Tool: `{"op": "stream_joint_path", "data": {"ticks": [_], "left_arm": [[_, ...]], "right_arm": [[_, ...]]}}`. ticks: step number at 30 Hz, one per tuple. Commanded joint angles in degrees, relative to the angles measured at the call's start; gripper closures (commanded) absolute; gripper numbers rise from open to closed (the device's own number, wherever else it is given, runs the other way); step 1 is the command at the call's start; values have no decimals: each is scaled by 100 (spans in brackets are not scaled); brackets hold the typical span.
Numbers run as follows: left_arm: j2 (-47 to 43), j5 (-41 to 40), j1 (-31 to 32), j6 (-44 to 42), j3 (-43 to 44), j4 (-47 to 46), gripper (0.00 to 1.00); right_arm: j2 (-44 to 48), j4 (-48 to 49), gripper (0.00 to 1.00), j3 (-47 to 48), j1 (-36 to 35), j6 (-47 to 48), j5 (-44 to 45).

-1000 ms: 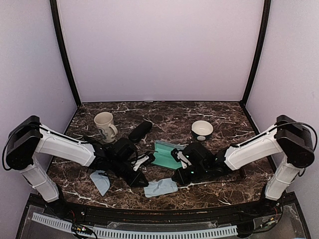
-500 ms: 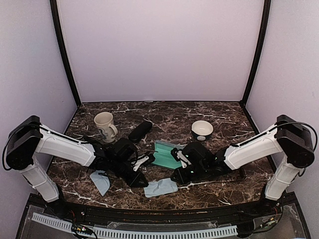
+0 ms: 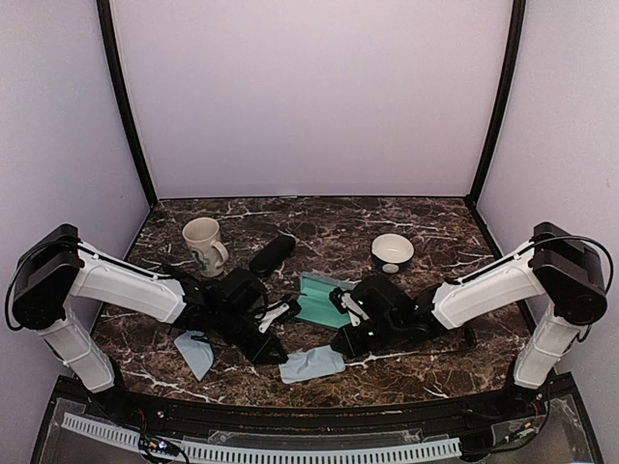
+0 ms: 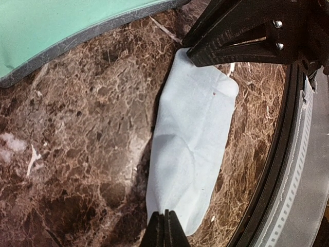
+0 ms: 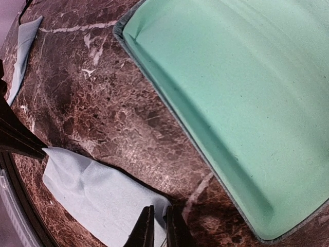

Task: Organize the sunglasses
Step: Pick up the folded cleaning cloth from the center of the board.

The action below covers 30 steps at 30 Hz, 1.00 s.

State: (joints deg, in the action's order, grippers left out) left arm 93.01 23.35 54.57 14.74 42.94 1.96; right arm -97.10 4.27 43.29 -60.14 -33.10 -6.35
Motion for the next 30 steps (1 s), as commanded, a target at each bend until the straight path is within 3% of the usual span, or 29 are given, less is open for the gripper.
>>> {"op": "stream_joint_path", "data": {"ticks": [1,8,30], "left_arm": [[-1,65,-25,-85,92,94,100],[-10,4,-25,-62,50,36,100],[-148,-503,-59,-42,161,-253,100]], "right_arm": [[-71,97,91,154,37,40,-7],[44,205,100,118,37,67,-15],[501,429,100,-261,115,102,295]]}}
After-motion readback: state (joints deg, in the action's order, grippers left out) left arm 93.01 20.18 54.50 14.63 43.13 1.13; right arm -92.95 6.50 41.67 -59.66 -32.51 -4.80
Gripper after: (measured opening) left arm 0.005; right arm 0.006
